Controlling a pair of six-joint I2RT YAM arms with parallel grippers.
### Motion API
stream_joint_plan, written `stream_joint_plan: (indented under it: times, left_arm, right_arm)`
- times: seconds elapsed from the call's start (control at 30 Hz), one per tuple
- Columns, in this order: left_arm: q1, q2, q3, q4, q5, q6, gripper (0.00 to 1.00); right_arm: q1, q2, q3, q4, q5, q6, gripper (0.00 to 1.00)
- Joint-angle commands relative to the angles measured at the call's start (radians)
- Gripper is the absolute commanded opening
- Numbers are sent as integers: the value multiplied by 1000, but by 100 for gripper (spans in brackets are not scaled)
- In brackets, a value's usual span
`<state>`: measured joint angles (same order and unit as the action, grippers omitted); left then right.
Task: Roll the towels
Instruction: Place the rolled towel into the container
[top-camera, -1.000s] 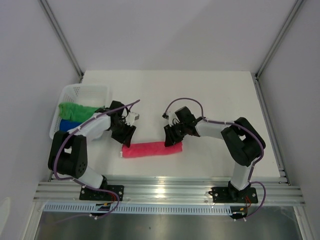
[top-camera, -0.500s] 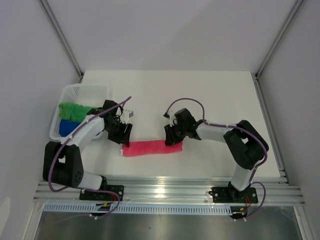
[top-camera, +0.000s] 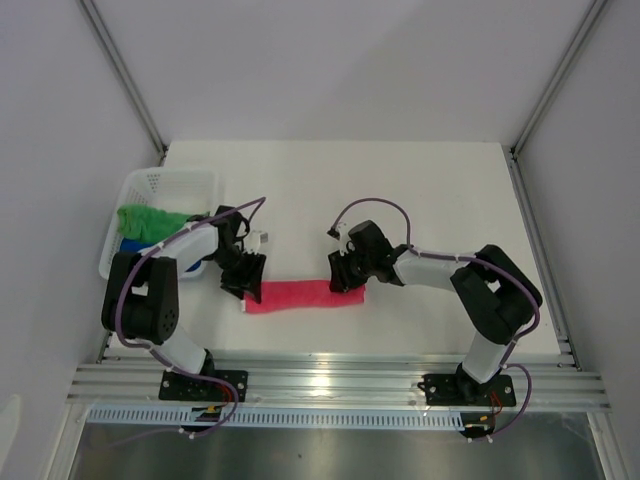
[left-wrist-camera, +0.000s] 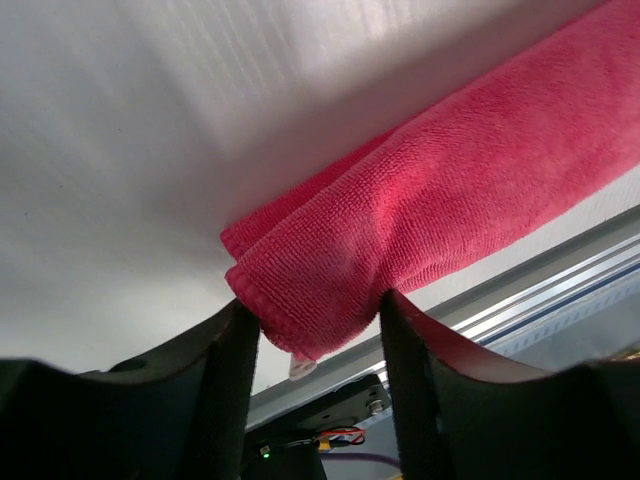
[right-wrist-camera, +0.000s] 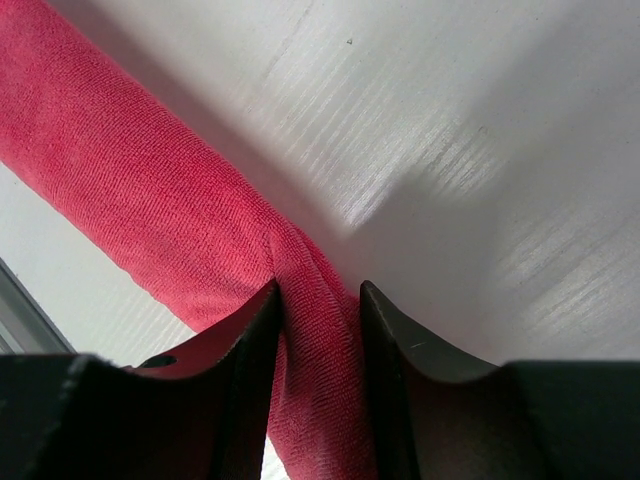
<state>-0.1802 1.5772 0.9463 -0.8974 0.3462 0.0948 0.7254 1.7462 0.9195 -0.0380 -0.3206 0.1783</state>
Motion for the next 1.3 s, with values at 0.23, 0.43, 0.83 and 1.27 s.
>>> stream_joint_plan:
  times: [0.23, 0.43, 0.83, 1.27]
  left_arm:
    - [64, 67, 40, -9, 63, -26, 15]
    - [65, 60, 36, -8, 82, -20, 3]
    - [91, 58, 37, -6, 105, -17, 1]
    - [96, 78, 25, -5, 96, -35, 39]
  right_arm:
    - [9, -62, -8, -40, 72, -28, 47]
    - [5, -154, 47, -126, 207, 23, 60]
    - [-43, -326, -40, -344, 290, 297, 73]
    - [-84, -245, -182, -40, 86, 395, 77]
